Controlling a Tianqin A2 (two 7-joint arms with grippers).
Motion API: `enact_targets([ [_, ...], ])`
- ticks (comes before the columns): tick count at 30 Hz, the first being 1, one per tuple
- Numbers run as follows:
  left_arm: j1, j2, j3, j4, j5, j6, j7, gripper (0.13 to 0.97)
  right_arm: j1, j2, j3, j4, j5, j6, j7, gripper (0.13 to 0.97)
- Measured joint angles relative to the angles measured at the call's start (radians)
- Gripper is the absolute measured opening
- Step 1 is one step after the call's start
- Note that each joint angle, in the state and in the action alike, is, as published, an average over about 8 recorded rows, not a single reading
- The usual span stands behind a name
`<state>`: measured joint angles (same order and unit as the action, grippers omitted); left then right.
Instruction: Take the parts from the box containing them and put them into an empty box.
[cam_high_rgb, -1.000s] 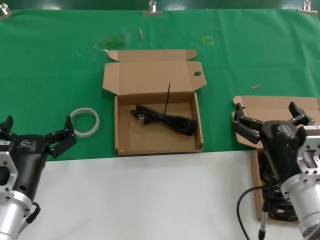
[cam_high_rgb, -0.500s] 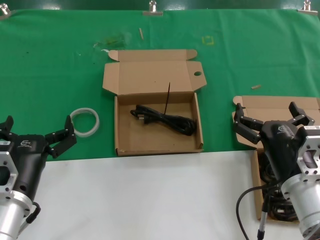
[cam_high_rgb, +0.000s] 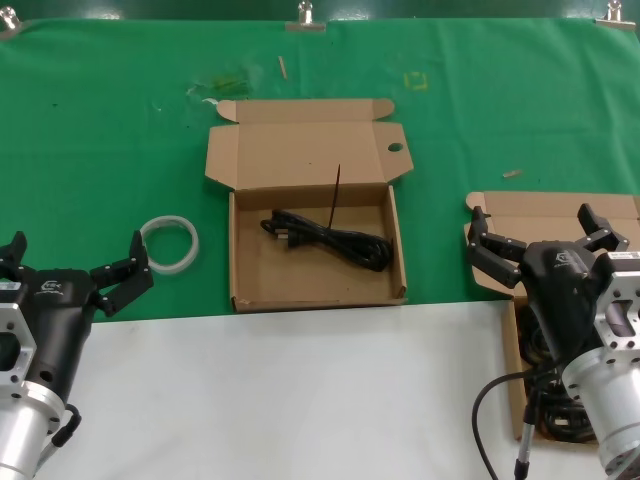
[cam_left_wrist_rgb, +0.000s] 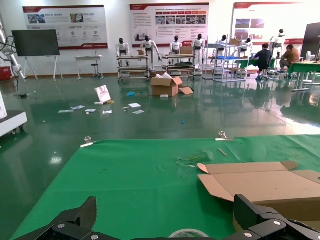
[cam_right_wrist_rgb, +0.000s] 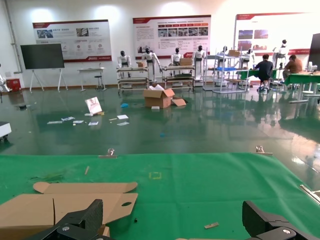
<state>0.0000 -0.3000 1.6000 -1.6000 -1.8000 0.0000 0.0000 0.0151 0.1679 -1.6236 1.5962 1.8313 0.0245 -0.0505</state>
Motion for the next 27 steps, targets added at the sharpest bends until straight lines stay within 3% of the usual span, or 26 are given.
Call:
enact_targets([
  [27, 0.0, 0.0, 0.0, 0.0, 0.0, 0.0, 0.0, 0.966, 0.0, 0.0, 0.0, 0.0, 0.0, 0.0, 0.0, 0.966],
])
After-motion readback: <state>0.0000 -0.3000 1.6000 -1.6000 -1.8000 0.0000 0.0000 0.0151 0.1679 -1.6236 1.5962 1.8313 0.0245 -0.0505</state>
